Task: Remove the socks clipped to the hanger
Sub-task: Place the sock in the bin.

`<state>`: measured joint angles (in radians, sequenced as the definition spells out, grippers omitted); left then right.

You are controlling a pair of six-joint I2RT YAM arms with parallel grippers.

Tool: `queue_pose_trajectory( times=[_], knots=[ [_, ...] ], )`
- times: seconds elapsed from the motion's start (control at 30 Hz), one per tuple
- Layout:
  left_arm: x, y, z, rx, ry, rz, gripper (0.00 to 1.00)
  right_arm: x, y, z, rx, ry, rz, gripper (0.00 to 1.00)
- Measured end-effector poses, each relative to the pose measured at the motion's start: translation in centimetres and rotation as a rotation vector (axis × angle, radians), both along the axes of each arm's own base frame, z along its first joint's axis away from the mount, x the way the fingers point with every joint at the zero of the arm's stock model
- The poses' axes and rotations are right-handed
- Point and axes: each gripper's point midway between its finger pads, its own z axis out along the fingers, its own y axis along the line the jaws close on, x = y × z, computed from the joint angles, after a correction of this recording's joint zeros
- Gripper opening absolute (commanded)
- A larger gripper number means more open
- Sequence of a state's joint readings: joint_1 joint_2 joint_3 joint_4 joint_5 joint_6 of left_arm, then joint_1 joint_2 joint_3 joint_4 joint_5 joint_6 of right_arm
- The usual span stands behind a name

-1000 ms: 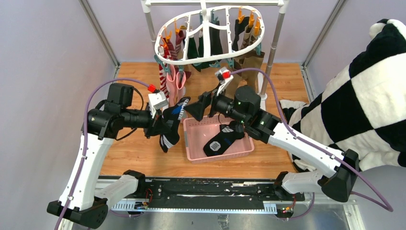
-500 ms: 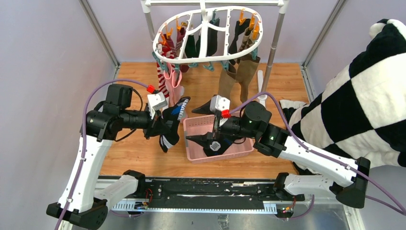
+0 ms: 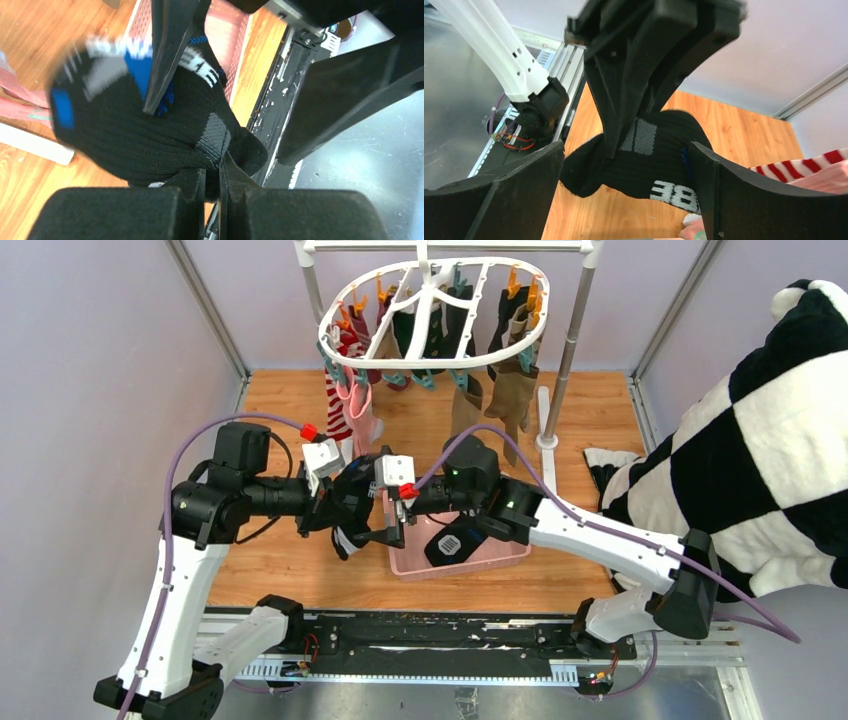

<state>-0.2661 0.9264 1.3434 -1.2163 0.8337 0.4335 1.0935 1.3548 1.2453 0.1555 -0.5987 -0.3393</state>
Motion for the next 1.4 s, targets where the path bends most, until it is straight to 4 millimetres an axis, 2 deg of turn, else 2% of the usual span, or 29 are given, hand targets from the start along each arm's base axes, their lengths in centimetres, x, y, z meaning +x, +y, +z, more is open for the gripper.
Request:
queue_pose_trajectory(
  times=[0.17, 0.3, 0.4, 0.47, 0.53, 0.57, 0.6, 0.7, 0.77, 0.83, 1.0, 1.07, 1.2, 1.3, 1.4],
  knots=[
    [-0.3, 0.0, 0.2, -0.008, -0.006, -0.002, 0.07, -0.3, 0.8, -3.0, -0.042, 0.031, 0.016, 0.99],
    [-0.4, -0.1, 0.4, -0.016, 0.004, -0.005, 0.07, -1.1, 1.6, -3.5, -0.014, 0.036, -0.005, 0.94],
    [-0.3, -0.2, 0.6, -0.021, 0.013, -0.004, 0.08, -1.2, 2.4, -3.8, 0.027, 0.044, -0.060, 0.84],
    [-0.2, -0.3, 0.6, -0.021, 0.018, -0.002, 0.11, -0.9, 2.9, -4.1, 0.053, 0.058, -0.103, 0.71],
    [-0.2, -0.3, 0.7, -0.022, 0.018, 0.000, 0.22, -0.2, 3.2, -4.4, 0.068, 0.075, -0.149, 0.52],
    [-0.2, -0.3, 0.9, -0.023, 0.014, 0.000, 0.28, 0.1, 3.3, -4.5, 0.073, 0.085, -0.168, 0.46],
    [-0.2, -0.3, 1.0, -0.025, 0.010, 0.001, 0.38, 0.4, 3.4, -4.6, 0.077, 0.094, -0.183, 0.35],
    [0.0, 0.0, 1.7, -0.021, -0.013, 0.024, 0.73, 0.8, 3.5, -4.8, 0.074, 0.117, -0.212, 0.13],
    [0.2, 0.0, 2.5, -0.028, -0.048, 0.032, 0.87, 0.9, 3.4, -5.4, 0.055, 0.133, -0.223, 0.03],
    [-0.3, -0.1, 2.8, -0.035, -0.052, 0.024, 0.98, 1.0, 3.4, -5.7, 0.046, 0.140, -0.233, 0.00],
    [-0.4, 0.2, 3.4, -0.035, -0.068, 0.049, 1.00, 1.6, 2.8, -6.7, 0.011, 0.182, -0.274, 0.00],
    [-0.4, 0.4, 3.4, -0.029, -0.075, 0.058, 1.00, 2.3, 1.7, -7.1, 0.005, 0.206, -0.319, 0.00],
    [-0.3, 0.7, 3.1, -0.014, -0.081, 0.077, 1.00, 5.2, -2.6, -9.2, 0.007, 0.297, -0.492, 0.01],
    [-0.2, 0.9, 2.8, -0.005, -0.077, 0.088, 1.00, 8.2, -6.7, -11.9, 0.011, 0.398, -0.674, 0.01],
    [0.2, 1.0, 2.6, 0.006, -0.067, 0.107, 1.00, 11.3, -11.4, -15.9, 0.010, 0.529, -0.875, 0.05]
  ],
)
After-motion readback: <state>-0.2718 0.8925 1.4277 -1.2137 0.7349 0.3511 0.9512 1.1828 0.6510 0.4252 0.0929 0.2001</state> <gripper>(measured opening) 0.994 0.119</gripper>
